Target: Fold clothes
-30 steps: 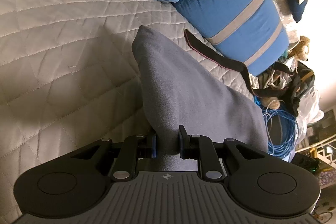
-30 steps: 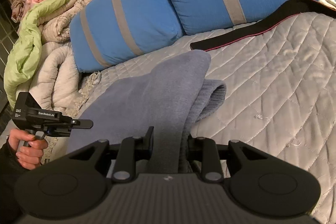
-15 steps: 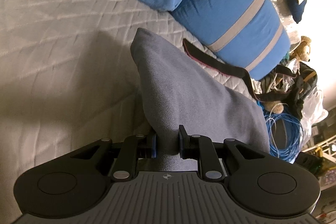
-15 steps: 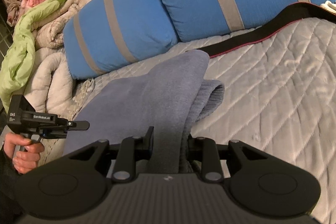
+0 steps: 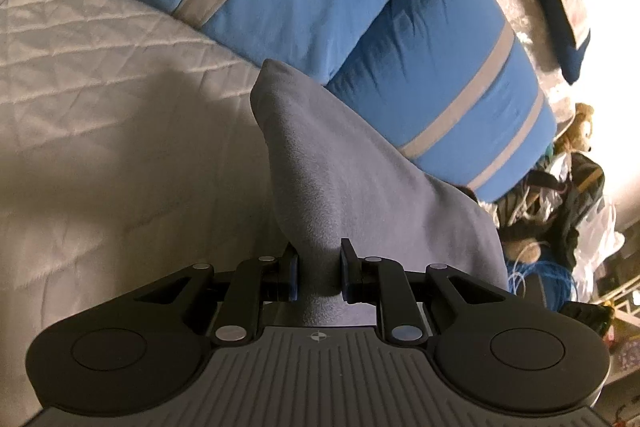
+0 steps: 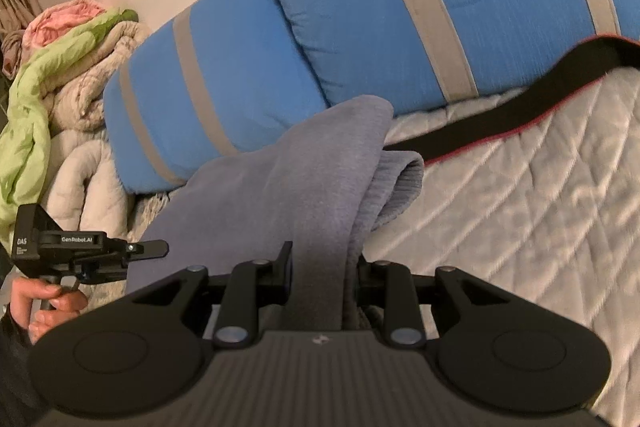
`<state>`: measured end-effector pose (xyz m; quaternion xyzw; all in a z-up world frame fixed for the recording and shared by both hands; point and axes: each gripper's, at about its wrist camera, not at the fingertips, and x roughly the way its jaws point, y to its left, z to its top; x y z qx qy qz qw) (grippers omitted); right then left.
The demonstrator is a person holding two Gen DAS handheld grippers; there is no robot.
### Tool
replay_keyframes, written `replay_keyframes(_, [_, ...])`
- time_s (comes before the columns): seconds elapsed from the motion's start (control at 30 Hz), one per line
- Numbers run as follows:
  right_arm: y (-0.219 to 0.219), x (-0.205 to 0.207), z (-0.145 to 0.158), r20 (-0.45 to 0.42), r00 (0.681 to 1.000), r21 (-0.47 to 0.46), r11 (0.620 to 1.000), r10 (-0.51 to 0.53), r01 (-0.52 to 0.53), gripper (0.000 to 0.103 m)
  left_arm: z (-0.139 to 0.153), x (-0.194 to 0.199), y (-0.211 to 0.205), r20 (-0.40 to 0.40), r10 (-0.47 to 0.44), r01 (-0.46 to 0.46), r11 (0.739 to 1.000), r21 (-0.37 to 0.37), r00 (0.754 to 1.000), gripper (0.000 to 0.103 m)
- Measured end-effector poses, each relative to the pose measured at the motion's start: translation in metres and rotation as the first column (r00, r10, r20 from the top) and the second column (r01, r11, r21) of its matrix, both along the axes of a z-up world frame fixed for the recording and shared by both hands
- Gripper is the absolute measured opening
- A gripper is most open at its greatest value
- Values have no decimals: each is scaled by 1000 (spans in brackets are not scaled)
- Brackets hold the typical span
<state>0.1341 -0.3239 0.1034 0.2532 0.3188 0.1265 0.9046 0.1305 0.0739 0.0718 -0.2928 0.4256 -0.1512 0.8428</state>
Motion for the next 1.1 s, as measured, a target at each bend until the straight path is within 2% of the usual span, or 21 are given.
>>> replay_keyframes(0.1, [-5,13,-1,-12,999,-10,999,-32,32,27,2,12,0,26,9,-9,1000,-3,1000,17])
replay_keyframes(0.13, [-7,17,-4,-25,998,-29,998,-54,54,34,2,16,0,37,10,-10,1000,1,999,17])
replay_keyframes(0.17, [-8,20,-8,-38,996,-48,996,-77,75,56,0,20,-1,41,14,-14,1000,11,999,18])
replay_keyframes(0.23, [-10,28,-15,-62,991,-87,989,-121,116,69,-8,29,-3,35,39,-40,998,44,999,22])
replay_keyframes(0.27, [-12,31,-19,-73,987,-107,985,-144,136,73,-14,33,-4,26,53,-55,995,83,998,28])
replay_keyframes(0.37, [-17,39,-26,-86,977,-144,973,-195,182,77,-32,43,-6,-38,112,-103,976,192,993,35])
replay_keyframes(0.57, [-20,34,-24,11,980,-150,969,-200,199,80,-41,50,-5,-29,147,-139,971,195,989,41])
replay_keyframes(0.63, [-15,32,-20,71,976,-191,958,-205,215,79,-37,47,-7,14,164,-163,957,241,986,41])
replay_keyframes(0.7, [-7,33,-15,137,970,-245,942,-202,231,72,-29,46,-13,79,170,-186,930,316,982,41])
replay_keyframes(0.77, [5,37,-13,183,966,-314,920,-185,235,51,-25,44,-23,138,159,-201,904,378,977,41])
replay_keyframes(0.8, [11,38,-13,205,963,-347,907,-175,238,47,-23,43,-28,165,149,-205,891,405,975,41])
replay_keyframes(0.87, [20,46,-16,215,968,-400,892,-130,209,32,-23,43,-37,207,121,-205,869,451,971,41])
replay_keyframes(0.93, [28,54,-21,217,972,-447,876,-88,179,26,-24,47,-45,227,90,-195,847,494,970,41])
replay_keyframes(1.0, [36,62,-26,214,976,-485,861,-50,151,25,-27,53,-52,237,66,-185,830,527,969,41])
replay_keyframes(1.1, [39,74,-36,177,984,-527,843,-9,103,23,-31,60,-56,255,40,-175,828,533,966,40])
